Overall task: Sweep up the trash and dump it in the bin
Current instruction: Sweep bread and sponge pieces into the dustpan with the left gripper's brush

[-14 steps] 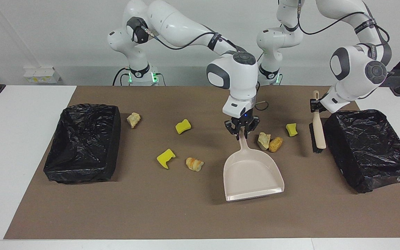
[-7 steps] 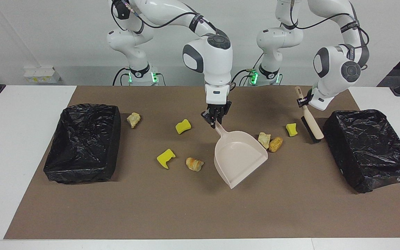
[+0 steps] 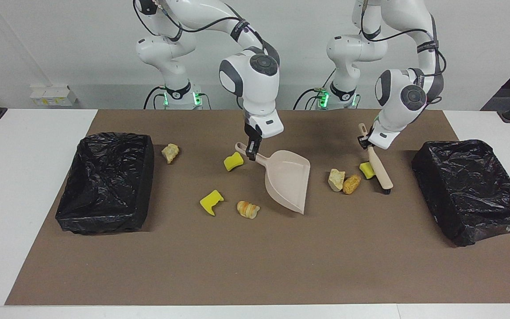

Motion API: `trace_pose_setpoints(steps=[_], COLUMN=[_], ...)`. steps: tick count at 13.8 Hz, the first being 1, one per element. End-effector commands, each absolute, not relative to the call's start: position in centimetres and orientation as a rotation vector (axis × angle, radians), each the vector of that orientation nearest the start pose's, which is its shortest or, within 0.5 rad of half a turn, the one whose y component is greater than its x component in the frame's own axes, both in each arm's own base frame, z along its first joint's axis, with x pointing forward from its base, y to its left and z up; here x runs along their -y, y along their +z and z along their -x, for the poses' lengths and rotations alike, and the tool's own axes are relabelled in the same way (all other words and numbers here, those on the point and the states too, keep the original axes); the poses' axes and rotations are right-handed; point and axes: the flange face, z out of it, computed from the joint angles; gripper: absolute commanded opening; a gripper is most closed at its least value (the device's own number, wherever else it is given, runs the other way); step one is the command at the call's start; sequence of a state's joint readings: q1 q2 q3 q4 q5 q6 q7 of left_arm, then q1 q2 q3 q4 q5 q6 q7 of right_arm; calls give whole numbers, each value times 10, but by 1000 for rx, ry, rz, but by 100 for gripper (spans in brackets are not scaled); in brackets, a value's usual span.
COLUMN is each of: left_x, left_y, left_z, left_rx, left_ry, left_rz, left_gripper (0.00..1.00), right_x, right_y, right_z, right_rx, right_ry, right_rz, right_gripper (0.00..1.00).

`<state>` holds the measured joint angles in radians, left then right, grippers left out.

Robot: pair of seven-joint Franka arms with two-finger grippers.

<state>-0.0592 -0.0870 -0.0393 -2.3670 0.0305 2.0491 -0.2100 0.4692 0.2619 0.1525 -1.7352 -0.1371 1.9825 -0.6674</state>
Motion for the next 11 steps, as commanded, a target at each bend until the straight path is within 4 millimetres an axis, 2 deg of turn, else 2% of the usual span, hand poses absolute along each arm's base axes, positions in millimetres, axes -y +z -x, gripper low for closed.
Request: trace_pose_setpoints(steps=[1,3,4,6,9,11], left_x=[50,52,54,58,84,109], left_y=[336,337,338,338,337,338], left_z=[-482,-490,-491,-491,-487,-481], left_rx=[-2,-108,-135,-184,-245,-247], left_ry=[334,332,330,334,343,352], left_rz=[3098,3108,3131,3162,3167,3207], left_gripper=[0,0,0,0,0,0], right_x=[-339,-337,-339,-336,-337,-339], right_y=[430,414,414,402,394,394], right_z=[-526,-534,-538,-551,-552,-551], right_rx=[2091,2054,2058,2173,2203,2216], right_ry=[35,37,23,7,12,14], right_rz=[2426,2392,2379,2268,2241,2227], right_gripper=[0,0,0,0,0,0])
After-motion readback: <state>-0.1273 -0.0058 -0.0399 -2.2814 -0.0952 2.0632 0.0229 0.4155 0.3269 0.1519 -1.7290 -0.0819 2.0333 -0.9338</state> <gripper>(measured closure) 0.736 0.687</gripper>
